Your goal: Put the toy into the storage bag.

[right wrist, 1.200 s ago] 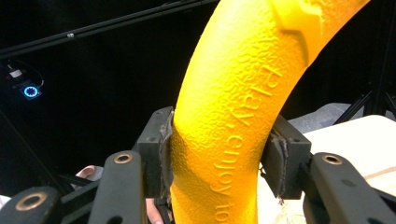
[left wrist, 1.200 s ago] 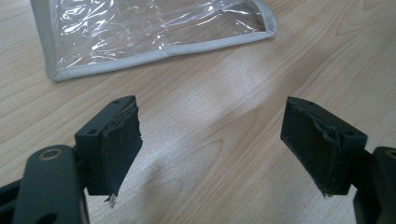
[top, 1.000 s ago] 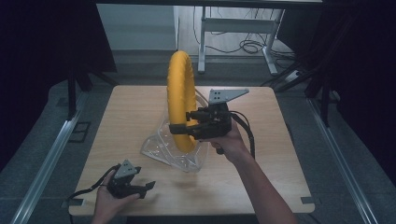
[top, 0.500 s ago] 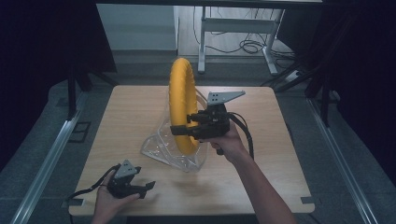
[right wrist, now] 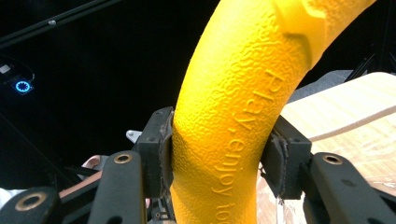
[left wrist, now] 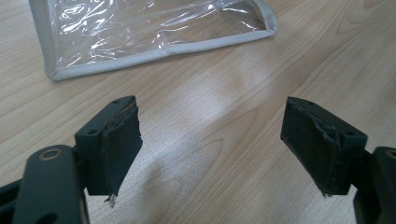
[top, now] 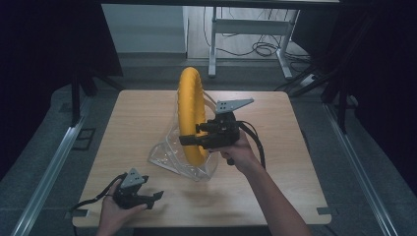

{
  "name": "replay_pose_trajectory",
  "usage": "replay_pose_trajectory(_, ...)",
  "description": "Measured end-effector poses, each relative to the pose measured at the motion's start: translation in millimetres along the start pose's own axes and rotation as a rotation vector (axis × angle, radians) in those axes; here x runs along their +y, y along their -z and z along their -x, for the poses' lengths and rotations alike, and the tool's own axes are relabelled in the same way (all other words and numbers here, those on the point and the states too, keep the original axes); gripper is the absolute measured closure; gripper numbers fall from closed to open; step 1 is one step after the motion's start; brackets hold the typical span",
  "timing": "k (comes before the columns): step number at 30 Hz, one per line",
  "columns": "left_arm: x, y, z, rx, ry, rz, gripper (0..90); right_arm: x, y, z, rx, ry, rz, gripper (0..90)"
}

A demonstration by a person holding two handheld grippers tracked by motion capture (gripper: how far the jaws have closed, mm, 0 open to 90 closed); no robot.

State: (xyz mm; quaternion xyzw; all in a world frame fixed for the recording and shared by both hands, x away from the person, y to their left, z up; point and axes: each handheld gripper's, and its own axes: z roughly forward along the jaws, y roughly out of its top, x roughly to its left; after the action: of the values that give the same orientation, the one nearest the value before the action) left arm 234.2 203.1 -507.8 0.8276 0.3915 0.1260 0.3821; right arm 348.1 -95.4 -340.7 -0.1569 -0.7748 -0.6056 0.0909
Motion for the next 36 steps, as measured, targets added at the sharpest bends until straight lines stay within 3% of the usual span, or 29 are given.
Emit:
replay_pose_trajectory(18,0.0,0.3,0.2,0.001,0.001,0.002,20.0,-17.6,-9.8,6.9,-0.011,-0.014,-0.066,48.7)
replay_pose_trajectory(21,-0.1,0.3,0.0,0.0,-0.002,0.0,20.0,-23.9,-11.1,14.1,-0.047,-0.039,-0.089,47.4)
replay_pose_trajectory(23,-0.1,0.4,-0.2,0.001,-0.004,-0.003,20.0,-27.3,-8.7,21.5,-0.057,-0.076,-0.056,47.4)
replay_pose_trajectory(26,0.0,0.7,-0.3,0.003,-0.004,-0.003,20.0,-26.5,-4.5,25.8,-0.069,-0.085,-0.037,46.7)
replay_pose_trajectory(30,-0.1,0.0,0.0,0.0,-0.005,-0.004,20.0,-26.7,-1.6,25.3,-0.139,-0.057,-0.034,44.3)
replay_pose_trajectory(36,0.0,0.7,-0.1,0.001,-0.004,-0.003,20.0,-28.9,-0.1,22.0,-0.172,-0.022,-0.035,39.8)
